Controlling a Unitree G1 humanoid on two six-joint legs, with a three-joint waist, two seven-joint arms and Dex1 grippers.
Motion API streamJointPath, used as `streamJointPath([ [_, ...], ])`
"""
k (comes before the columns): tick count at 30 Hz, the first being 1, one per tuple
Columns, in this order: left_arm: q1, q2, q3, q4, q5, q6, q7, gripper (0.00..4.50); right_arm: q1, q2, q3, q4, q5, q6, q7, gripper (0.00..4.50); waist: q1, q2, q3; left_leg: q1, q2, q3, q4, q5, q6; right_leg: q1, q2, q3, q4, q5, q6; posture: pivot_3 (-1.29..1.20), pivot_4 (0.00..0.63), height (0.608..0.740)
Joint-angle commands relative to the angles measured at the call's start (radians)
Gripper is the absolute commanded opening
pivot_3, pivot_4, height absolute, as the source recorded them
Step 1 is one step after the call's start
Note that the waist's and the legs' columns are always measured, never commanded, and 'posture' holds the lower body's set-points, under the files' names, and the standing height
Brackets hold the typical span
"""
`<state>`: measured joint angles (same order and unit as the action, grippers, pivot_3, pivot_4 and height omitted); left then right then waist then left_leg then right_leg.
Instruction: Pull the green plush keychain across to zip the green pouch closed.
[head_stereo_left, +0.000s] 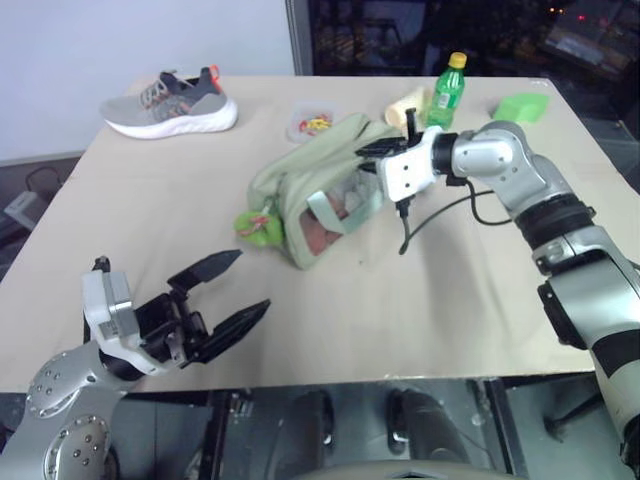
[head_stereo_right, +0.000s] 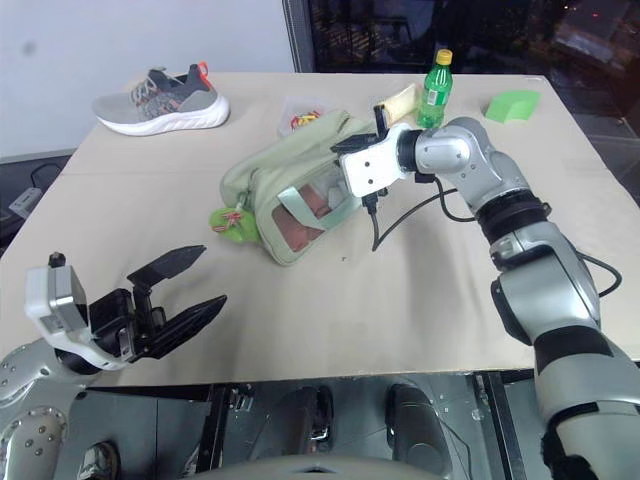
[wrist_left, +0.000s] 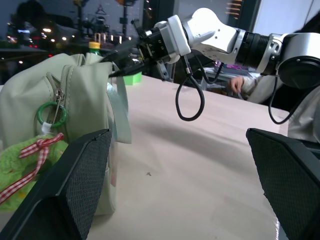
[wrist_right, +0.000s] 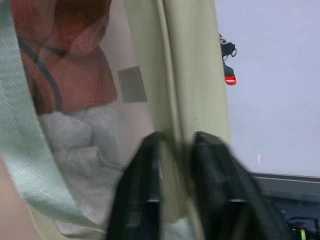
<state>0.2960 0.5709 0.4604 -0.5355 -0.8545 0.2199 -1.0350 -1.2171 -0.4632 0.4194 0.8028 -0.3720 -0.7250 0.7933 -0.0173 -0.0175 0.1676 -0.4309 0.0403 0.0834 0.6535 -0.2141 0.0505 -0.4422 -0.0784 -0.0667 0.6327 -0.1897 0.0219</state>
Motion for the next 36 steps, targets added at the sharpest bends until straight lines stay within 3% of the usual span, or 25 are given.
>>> streamJointPath([
  [1, -0.008, -0.023, -0.009, 0.004, 0.033, -0.035, 0.036, 4.50, -0.020, 0.003, -0.033, -0.019, 0.029, 0.042, 0.003, 0.06, 0.000, 0.000, 0.000, 0.000, 0.000, 0.000, 0.000, 0.000, 0.000, 0.000, 0.000, 0.000, 0.000, 0.000, 0.000, 0.00, 0.150, 0.740],
  [3, -0.025, -0.040, -0.019, 0.020, 0.082, -0.049, 0.084, 4.50, 0.003, -0.003, -0.069, -0.094, 0.089, 0.160, 0.057, 0.06, 0.002, 0.000, 0.000, 0.000, 0.000, 0.000, 0.000, 0.000, 0.000, 0.000, 0.000, 0.001, 0.001, 0.000, 0.000, 0.00, 0.150, 0.740],
  [7, -0.074, -0.056, -0.042, 0.064, 0.151, -0.045, 0.176, 4.50, 0.086, -0.047, -0.142, -0.425, 0.181, 0.613, 0.185, 0.06, 0.009, 0.000, 0.000, 0.000, 0.000, 0.000, 0.001, 0.000, 0.001, 0.000, 0.000, 0.000, 0.003, 0.000, 0.000, 0.00, 0.150, 0.740],
  [16, -0.232, -0.031, -0.079, 0.215, 0.224, 0.028, 0.312, 4.50, 0.192, -0.059, -0.138, -0.963, 0.038, 1.183, 0.130, 0.06, 0.005, 0.000, 0.000, -0.002, 0.000, 0.001, 0.001, -0.002, 0.003, -0.005, -0.001, 0.001, 0.007, 0.000, 0.000, 0.00, 0.150, 0.740],
  [22, -0.322, -0.009, -0.122, 0.271, 0.271, 0.128, 0.389, 4.50, 0.343, -0.008, -0.033, -1.127, -0.058, 1.348, 0.082, 0.06, 0.003, 0.000, 0.000, -0.001, 0.000, 0.003, 0.002, -0.002, 0.003, -0.005, -0.001, 0.001, 0.008, 0.002, 0.003, 0.00, 0.150, 0.740],
  [26, -0.391, 0.007, -0.113, 0.324, 0.266, 0.164, 0.390, 4.50, 0.461, 0.015, -0.031, -1.238, -0.033, 1.443, 0.087, 0.06, 0.007, -0.001, -0.001, -0.001, -0.001, 0.002, 0.002, -0.001, 0.001, -0.005, -0.001, 0.001, 0.008, 0.002, 0.003, 0.00, 0.150, 0.740],
  [32, -0.446, 0.039, -0.179, 0.366, 0.386, 0.104, 0.380, 4.50, 0.480, 0.013, -0.036, -1.283, -0.027, 1.504, 0.071, 0.06, 0.003, -0.002, -0.001, 0.000, 0.000, 0.001, 0.003, -0.001, 0.002, -0.004, -0.001, 0.001, 0.009, -0.002, 0.003, 0.00, 0.150, 0.740],
  [36, -0.496, 0.010, -0.232, 0.378, 0.455, 0.064, 0.420, 4.50, 0.481, 0.016, -0.029, -1.289, -0.017, 1.514, 0.058, 0.06, 0.007, -0.002, -0.001, -0.001, -0.001, 0.001, 0.003, -0.001, 0.001, -0.004, -0.001, 0.001, 0.009, 0.000, 0.001, 0.00, 0.150, 0.740],
])
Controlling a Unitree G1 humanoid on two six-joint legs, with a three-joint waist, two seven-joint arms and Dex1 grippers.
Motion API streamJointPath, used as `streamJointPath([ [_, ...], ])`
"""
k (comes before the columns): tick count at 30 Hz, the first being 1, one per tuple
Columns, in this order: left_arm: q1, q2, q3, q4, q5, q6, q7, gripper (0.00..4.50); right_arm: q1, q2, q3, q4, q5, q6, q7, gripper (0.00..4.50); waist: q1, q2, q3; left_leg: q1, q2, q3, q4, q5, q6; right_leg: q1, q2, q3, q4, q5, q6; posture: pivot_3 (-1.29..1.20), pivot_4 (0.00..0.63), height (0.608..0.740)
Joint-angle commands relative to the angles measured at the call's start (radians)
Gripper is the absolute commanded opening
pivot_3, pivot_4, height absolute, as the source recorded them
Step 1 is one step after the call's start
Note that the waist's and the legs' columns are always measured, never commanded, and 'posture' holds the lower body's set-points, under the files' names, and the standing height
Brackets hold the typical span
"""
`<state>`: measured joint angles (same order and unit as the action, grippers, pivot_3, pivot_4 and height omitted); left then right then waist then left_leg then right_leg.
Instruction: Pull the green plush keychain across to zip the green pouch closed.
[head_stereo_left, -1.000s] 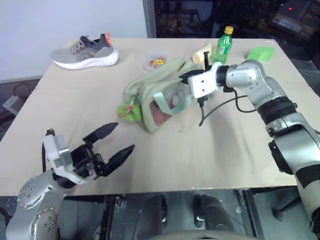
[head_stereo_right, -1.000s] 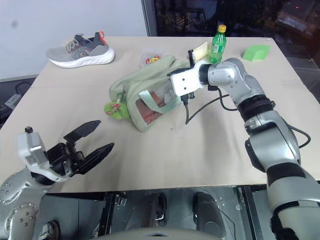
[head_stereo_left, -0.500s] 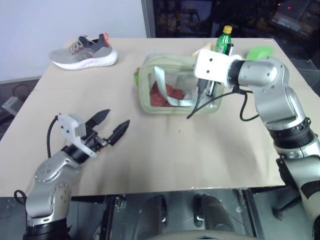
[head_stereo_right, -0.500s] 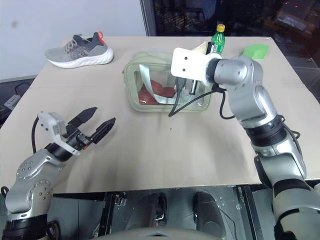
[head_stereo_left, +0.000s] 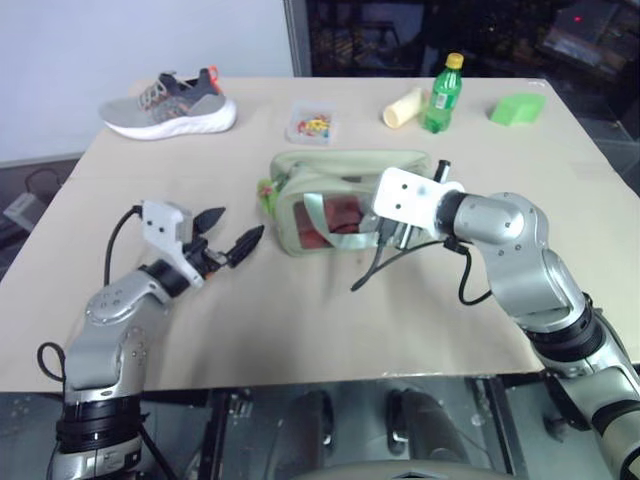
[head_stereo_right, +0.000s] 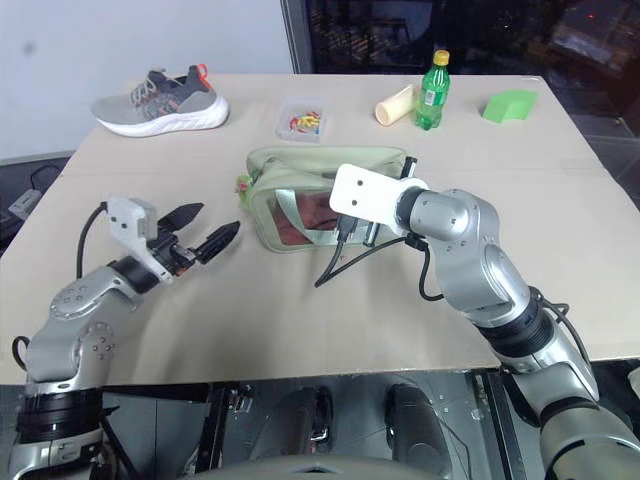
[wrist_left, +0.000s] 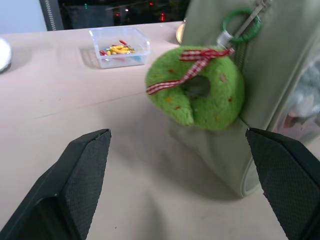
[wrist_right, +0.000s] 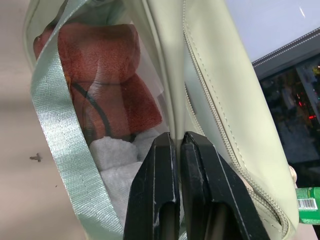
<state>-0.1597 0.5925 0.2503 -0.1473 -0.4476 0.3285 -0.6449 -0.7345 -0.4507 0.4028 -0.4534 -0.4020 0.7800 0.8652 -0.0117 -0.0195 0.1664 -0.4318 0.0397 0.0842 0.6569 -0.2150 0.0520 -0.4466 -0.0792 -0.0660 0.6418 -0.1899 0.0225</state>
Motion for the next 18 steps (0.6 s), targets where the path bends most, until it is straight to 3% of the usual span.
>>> streamJointPath([
  [1, -0.049, -0.015, -0.037, -0.007, 0.071, -0.054, 0.040, 4.50, -0.002, 0.004, -0.010, -0.034, 0.015, 0.009, -0.018, 0.06, 0.001, 0.000, 0.000, 0.000, 0.000, 0.000, 0.000, 0.000, 0.000, 0.000, 0.000, 0.000, 0.000, 0.000, 0.000, 0.00, 0.150, 0.740],
  [8, -0.088, -0.069, -0.133, 0.024, 0.225, -0.159, 0.115, 4.50, -0.010, 0.015, -0.004, -0.032, 0.034, 0.015, -0.036, 0.06, 0.000, 0.000, 0.000, 0.000, -0.001, 0.000, 0.000, 0.000, 0.000, 0.000, 0.000, 0.000, 0.000, 0.002, 0.002, 0.00, 0.150, 0.740],
  [10, -0.091, -0.087, -0.164, 0.028, 0.270, -0.195, 0.132, 4.09, -0.010, 0.015, -0.002, -0.032, 0.037, 0.016, -0.040, 0.00, 0.001, 0.000, 0.000, 0.000, 0.000, 0.000, 0.000, 0.000, 0.000, 0.000, 0.000, 0.000, 0.000, 0.002, 0.002, 0.00, 0.150, 0.740],
  [11, -0.090, -0.093, -0.172, 0.030, 0.285, -0.207, 0.135, 3.80, -0.010, 0.014, -0.002, -0.033, 0.039, 0.016, -0.041, 0.00, 0.003, 0.000, 0.000, 0.000, 0.000, 0.000, 0.000, 0.000, 0.000, 0.000, 0.000, 0.000, 0.000, 0.002, 0.002, 0.00, 0.150, 0.740],
  [18, -0.100, -0.119, -0.168, 0.082, 0.363, -0.306, 0.191, 0.32, -0.019, 0.023, 0.009, -0.023, 0.053, 0.019, -0.054, 0.00, 0.001, -0.001, 0.000, 0.000, -0.001, 0.000, 0.000, 0.000, 0.000, 0.000, 0.000, 0.000, 0.000, 0.002, 0.003, 0.00, 0.150, 0.740],
])
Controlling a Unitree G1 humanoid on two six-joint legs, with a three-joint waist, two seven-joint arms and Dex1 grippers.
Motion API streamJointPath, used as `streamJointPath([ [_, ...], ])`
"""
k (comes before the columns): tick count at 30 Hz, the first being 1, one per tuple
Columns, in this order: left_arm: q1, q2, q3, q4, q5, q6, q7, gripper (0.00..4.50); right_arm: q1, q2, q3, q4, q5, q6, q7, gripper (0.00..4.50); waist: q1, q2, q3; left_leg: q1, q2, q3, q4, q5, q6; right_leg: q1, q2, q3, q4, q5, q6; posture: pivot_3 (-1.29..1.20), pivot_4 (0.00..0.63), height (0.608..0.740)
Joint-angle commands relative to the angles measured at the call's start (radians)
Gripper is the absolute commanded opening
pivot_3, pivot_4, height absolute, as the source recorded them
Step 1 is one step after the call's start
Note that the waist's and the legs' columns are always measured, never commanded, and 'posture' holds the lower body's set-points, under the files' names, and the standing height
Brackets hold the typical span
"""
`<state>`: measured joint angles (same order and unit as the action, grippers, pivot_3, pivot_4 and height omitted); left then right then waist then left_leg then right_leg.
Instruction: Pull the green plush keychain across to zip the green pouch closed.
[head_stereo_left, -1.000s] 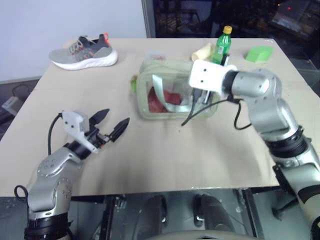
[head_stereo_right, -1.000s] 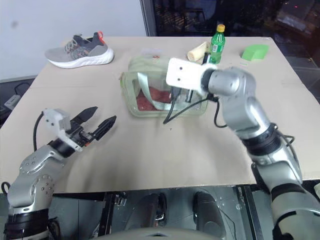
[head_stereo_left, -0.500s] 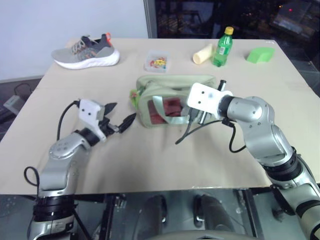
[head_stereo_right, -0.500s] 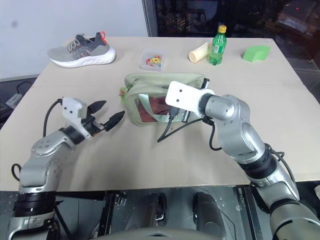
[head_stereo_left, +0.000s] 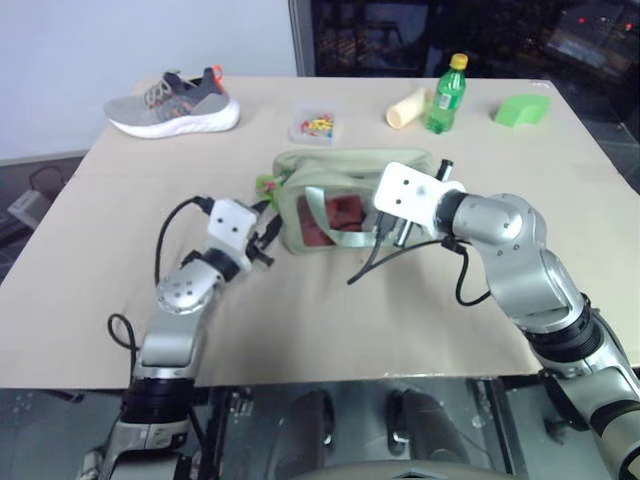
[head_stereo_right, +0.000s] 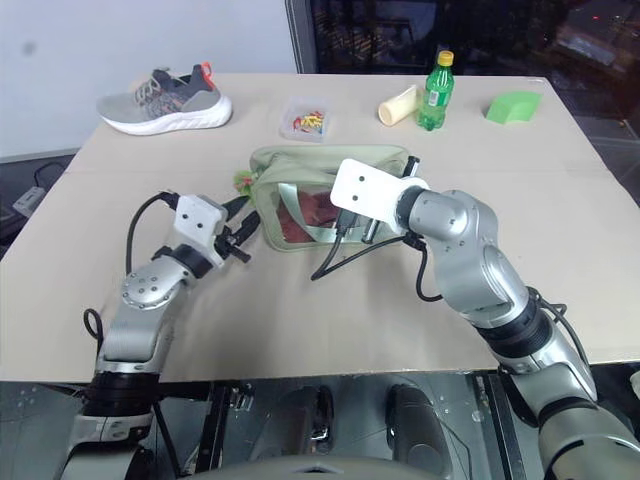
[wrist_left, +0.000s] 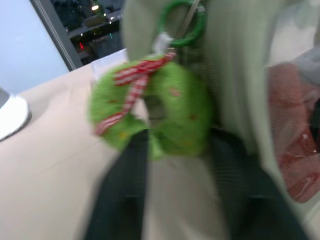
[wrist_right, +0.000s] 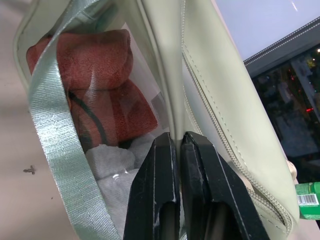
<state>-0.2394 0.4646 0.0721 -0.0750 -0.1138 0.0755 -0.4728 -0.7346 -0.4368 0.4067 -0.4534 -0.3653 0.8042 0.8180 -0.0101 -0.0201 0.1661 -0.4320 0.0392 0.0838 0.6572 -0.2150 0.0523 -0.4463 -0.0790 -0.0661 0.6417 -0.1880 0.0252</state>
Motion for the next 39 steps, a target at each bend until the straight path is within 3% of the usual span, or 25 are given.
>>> streamJointPath([
  [1, -0.022, 0.017, 0.015, 0.018, 0.040, -0.070, 0.021, 0.04, -0.020, 0.010, 0.005, -0.021, 0.018, -0.006, -0.008, 0.00, -0.003, 0.000, 0.000, 0.000, 0.000, 0.000, 0.000, 0.000, 0.000, 0.000, 0.000, 0.000, 0.000, 0.000, 0.000, 0.00, 0.150, 0.740],
  [5, -0.032, 0.072, 0.042, 0.041, 0.085, -0.150, 0.029, 0.04, -0.020, 0.017, 0.008, -0.013, 0.024, -0.013, -0.018, 0.00, -0.005, 0.000, 0.000, 0.000, 0.000, 0.000, 0.000, 0.000, 0.000, 0.000, 0.001, 0.000, 0.000, 0.000, 0.000, 0.00, 0.150, 0.740],
  [10, -0.073, 0.220, 0.065, 0.079, 0.171, -0.295, 0.010, 0.04, -0.024, 0.028, 0.012, 0.000, 0.029, -0.021, -0.031, 0.00, -0.005, 0.000, 0.000, 0.000, 0.001, 0.000, 0.000, 0.000, 0.000, -0.001, 0.000, 0.000, 0.000, 0.000, -0.001, 0.00, 0.150, 0.740],
  [14, -0.162, 0.359, 0.037, 0.129, 0.218, -0.462, -0.071, 0.04, -0.032, 0.041, 0.019, 0.018, 0.034, -0.035, -0.042, 0.00, -0.004, 0.000, 0.001, -0.001, 0.002, 0.000, 0.000, 0.000, 0.000, -0.001, 0.000, -0.001, 0.000, -0.002, -0.003, 0.00, 0.150, 0.740],
  [18, -0.318, 0.412, -0.037, 0.205, 0.202, -0.585, -0.186, 0.04, -0.041, 0.055, 0.021, 0.035, 0.040, -0.050, -0.051, 0.00, -0.004, 0.000, 0.001, -0.001, 0.001, 0.001, -0.001, 0.000, 0.000, -0.001, -0.001, 0.000, -0.001, -0.002, -0.003, 0.00, 0.150, 0.740],
  [21, -0.387, 0.416, -0.089, 0.267, 0.202, -0.660, -0.250, 0.93, -0.047, 0.066, 0.025, 0.043, 0.042, -0.052, -0.057, 0.00, -0.005, 0.000, 0.001, -0.001, 0.001, 0.005, -0.001, 0.000, 0.000, -0.001, 0.000, -0.001, -0.001, -0.001, -0.001, 0.00, 0.150, 0.740],
  [24, -0.399, 0.421, -0.083, 0.294, 0.150, -0.662, -0.299, 2.23, -0.049, 0.071, 0.025, 0.045, 0.044, -0.052, -0.063, 0.00, -0.012, 0.000, 0.001, -0.001, 0.000, 0.007, -0.001, 0.000, 0.000, -0.001, 0.000, 0.000, -0.001, 0.000, 0.001, 0.00, 0.150, 0.740],
  [29, -0.357, 0.430, -0.009, 0.253, -0.055, -0.525, -0.400, 2.23, -0.049, 0.081, 0.025, 0.049, 0.048, -0.050, -0.074, 0.00, -0.012, -0.001, 0.001, -0.001, 0.001, 0.008, -0.001, 0.000, 0.000, -0.002, 0.002, 0.000, -0.001, -0.002, 0.004, 0.00, 0.150, 0.740],
  [33, -0.186, 0.462, 0.106, 0.108, -0.404, -0.124, -0.510, 2.23, -0.051, 0.088, 0.027, 0.054, 0.053, -0.055, -0.079, 0.00, -0.018, -0.001, 0.001, 0.000, 0.003, 0.006, -0.001, 0.000, 0.000, -0.002, 0.001, 0.001, 0.000, -0.002, 0.004, 0.00, 0.150, 0.740],
  [35, -0.024, 0.463, 0.178, 0.013, -0.550, 0.051, -0.497, 2.23, -0.050, 0.089, 0.025, 0.054, 0.055, -0.055, -0.080, 0.00, -0.026, -0.001, 0.001, -0.001, 0.002, 0.004, -0.001, 0.000, 0.000, -0.001, 0.001, 0.000, 0.000, -0.002, 0.005, 0.00, 0.150, 0.740],
  [39, 0.146, 0.382, 0.216, -0.112, -0.588, 0.162, -0.388, 2.23, -0.049, 0.089, 0.023, 0.050, 0.065, -0.050, -0.081, 0.00, -0.028, -0.001, 0.002, 0.000, 0.003, 0.001, -0.002, 0.000, 0.000, -0.002, 0.001, 0.001, 0.000, -0.002, 0.005, 0.00, 0.150, 0.740],
])
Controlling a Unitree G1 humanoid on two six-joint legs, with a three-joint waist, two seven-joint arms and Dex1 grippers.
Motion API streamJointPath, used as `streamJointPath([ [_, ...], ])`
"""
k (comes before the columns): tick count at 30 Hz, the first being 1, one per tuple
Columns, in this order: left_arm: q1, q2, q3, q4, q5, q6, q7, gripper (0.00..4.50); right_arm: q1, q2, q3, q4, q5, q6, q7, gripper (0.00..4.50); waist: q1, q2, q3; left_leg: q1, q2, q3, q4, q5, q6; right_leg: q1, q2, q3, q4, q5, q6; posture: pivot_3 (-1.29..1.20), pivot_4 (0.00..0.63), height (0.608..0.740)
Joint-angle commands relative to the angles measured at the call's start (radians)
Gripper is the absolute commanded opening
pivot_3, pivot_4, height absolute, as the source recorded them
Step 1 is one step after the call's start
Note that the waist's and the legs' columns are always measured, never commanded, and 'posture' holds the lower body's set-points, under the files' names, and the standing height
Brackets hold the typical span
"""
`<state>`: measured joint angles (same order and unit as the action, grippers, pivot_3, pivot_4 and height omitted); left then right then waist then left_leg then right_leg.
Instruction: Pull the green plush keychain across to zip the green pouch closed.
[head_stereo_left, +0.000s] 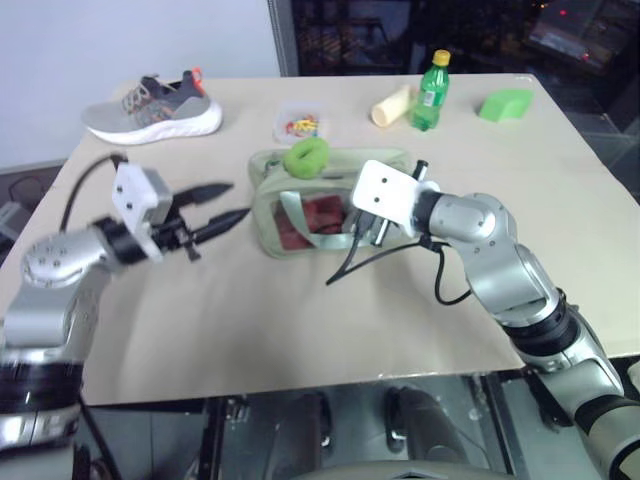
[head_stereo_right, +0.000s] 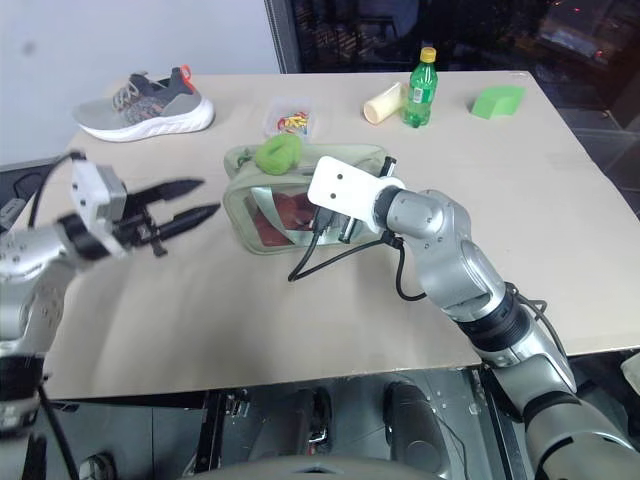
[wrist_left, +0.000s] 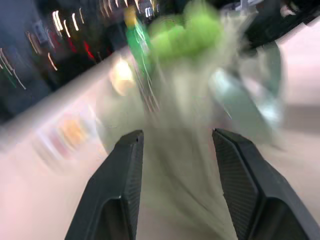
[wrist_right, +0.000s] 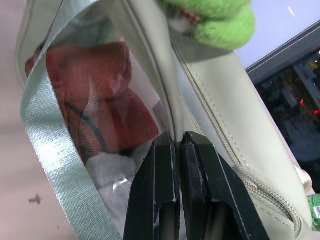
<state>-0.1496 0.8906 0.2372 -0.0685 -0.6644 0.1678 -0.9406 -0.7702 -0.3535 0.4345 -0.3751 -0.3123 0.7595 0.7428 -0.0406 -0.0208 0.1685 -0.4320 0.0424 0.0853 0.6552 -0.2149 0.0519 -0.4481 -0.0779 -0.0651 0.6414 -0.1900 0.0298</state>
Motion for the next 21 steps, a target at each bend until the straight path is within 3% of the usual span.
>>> streamJointPath([
  [1, 0.068, -0.065, 0.039, -0.134, -0.017, 0.075, 0.104, 2.23, -0.013, 0.003, -0.005, -0.030, 0.014, -0.005, -0.004, 0.00, 0.007, 0.000, 0.000, 0.000, 0.000, 0.000, 0.000, 0.000, 0.000, 0.001, 0.000, 0.000, 0.000, 0.000, 0.000, 0.00, 0.150, 0.740],
  [9, -0.003, -0.200, -0.033, -0.121, 0.111, 0.078, 0.218, 2.23, -0.022, -0.009, -0.006, -0.033, 0.029, -0.006, 0.001, 0.00, 0.026, -0.001, 0.000, 0.000, -0.001, -0.002, 0.001, 0.001, -0.001, 0.001, -0.001, -0.001, 0.001, -0.002, -0.004, 0.00, 0.150, 0.740],
  [15, -0.028, -0.239, -0.039, -0.105, 0.152, 0.077, 0.221, 2.23, -0.023, -0.019, -0.019, -0.036, 0.056, 0.009, 0.017, 0.00, 0.025, -0.001, 0.000, 0.000, -0.002, -0.001, 0.001, 0.001, -0.001, 0.001, 0.000, -0.001, 0.000, 0.002, -0.005, 0.00, 0.150, 0.740],
  [18, -0.035, -0.254, -0.045, -0.104, 0.161, 0.077, 0.218, 1.35, -0.025, -0.022, -0.048, -0.041, 0.084, 0.019, 0.020, 1.14, 0.026, -0.001, 0.000, 0.000, -0.002, -0.001, 0.001, 0.001, -0.001, 0.001, 0.000, -0.001, 0.000, 0.001, -0.004, 0.00, 0.150, 0.740],
  [21, -0.037, -0.264, -0.039, -0.104, 0.169, 0.074, 0.219, 0.02, -0.022, -0.044, -0.075, -0.066, 0.103, 0.007, 0.016, 2.51, 0.027, -0.001, 0.000, 0.000, -0.002, -0.001, 0.001, 0.001, -0.001, 0.001, 0.000, -0.001, 0.000, 0.001, -0.005, 0.00, 0.150, 0.740],
])
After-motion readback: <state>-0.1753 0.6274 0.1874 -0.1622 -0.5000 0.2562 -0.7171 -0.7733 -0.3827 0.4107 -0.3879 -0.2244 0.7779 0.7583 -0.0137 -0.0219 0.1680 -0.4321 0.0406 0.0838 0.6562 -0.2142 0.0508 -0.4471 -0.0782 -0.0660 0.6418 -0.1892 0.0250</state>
